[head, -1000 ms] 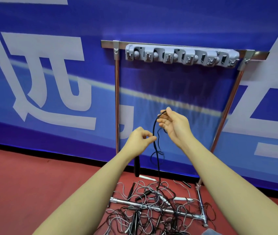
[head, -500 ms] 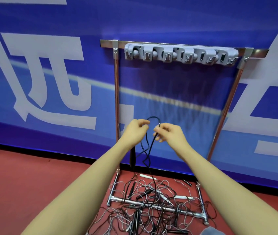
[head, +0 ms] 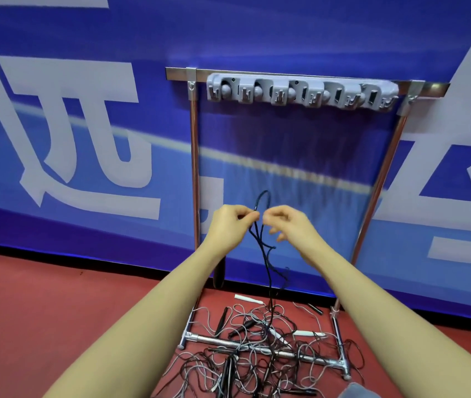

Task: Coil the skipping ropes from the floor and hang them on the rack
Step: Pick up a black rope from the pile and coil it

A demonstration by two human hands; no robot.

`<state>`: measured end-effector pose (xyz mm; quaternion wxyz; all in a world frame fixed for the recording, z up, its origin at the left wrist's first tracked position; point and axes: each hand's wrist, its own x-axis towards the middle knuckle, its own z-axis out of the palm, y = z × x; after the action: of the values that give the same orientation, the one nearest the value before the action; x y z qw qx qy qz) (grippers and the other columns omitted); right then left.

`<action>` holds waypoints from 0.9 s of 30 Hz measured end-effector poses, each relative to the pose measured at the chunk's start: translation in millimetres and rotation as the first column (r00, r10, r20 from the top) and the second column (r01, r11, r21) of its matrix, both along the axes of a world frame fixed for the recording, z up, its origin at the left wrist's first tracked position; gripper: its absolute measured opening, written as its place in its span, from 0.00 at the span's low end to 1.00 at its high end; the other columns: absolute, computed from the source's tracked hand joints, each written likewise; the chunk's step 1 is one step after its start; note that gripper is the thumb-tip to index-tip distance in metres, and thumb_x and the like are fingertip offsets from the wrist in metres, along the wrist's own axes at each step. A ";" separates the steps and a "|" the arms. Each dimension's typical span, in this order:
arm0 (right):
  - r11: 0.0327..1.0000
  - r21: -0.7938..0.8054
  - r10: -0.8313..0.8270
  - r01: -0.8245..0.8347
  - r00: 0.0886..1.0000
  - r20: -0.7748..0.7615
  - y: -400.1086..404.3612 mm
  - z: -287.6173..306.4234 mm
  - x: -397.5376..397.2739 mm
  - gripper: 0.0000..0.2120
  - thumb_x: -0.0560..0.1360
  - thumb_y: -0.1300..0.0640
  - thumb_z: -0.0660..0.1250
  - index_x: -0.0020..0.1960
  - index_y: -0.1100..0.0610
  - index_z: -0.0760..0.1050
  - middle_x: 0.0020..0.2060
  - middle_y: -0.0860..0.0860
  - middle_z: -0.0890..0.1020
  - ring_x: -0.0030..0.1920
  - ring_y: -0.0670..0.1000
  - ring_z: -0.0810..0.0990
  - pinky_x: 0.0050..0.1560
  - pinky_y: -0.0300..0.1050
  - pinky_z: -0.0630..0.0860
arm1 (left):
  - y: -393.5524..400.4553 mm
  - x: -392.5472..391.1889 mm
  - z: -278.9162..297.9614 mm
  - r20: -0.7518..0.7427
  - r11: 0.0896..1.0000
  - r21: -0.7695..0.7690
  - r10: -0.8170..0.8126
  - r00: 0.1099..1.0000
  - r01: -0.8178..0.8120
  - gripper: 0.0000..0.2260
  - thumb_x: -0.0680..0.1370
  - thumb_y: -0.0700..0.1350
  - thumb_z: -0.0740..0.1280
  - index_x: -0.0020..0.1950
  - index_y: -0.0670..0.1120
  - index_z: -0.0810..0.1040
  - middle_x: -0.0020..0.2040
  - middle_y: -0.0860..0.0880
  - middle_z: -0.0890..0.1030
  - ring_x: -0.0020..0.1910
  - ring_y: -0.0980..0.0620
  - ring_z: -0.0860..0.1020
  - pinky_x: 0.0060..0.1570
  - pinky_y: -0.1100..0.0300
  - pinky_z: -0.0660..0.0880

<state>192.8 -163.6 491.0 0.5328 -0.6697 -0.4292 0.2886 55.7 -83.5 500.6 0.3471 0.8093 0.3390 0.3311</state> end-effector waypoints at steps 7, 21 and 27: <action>0.983 -0.158 0.132 -0.094 0.959 0.251 -5.1 -25.2 -5.1 0.06 0.73 0.61 0.71 0.45 0.55 0.73 0.39 0.51 0.79 0.31 0.39 0.74 0.32 0.28 0.68 | 1.3 7.3 32.0 0.172 0.994 -0.108 0.024 0.985 -0.006 0.10 0.78 0.46 0.66 0.44 0.42 0.83 0.35 0.53 0.79 0.27 0.66 0.73 0.32 0.73 0.66; 0.899 0.400 -0.010 0.179 0.921 -0.390 -4.8 38.5 -24.7 0.10 0.80 0.64 0.61 0.40 0.61 0.70 0.37 0.58 0.80 0.29 0.48 0.77 0.35 0.40 0.76 | -24.5 -19.3 -13.6 0.004 0.993 -0.085 -0.080 0.997 0.080 0.08 0.78 0.44 0.65 0.50 0.42 0.81 0.33 0.51 0.76 0.26 0.61 0.69 0.31 0.69 0.66; 0.957 0.247 -0.078 0.152 0.955 -0.286 -13.9 30.0 -25.2 0.05 0.79 0.57 0.64 0.49 0.59 0.74 0.49 0.56 0.80 0.36 0.49 0.77 0.31 0.39 0.73 | -23.6 -23.2 8.9 0.069 1.000 -0.018 0.022 0.997 -0.021 0.08 0.78 0.45 0.66 0.46 0.44 0.83 0.36 0.52 0.81 0.35 0.57 0.77 0.35 0.69 0.69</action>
<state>167.6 -177.5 521.1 0.6879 -0.5699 -0.3464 0.2865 32.5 -107.1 509.5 0.3620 0.7907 0.3381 0.3598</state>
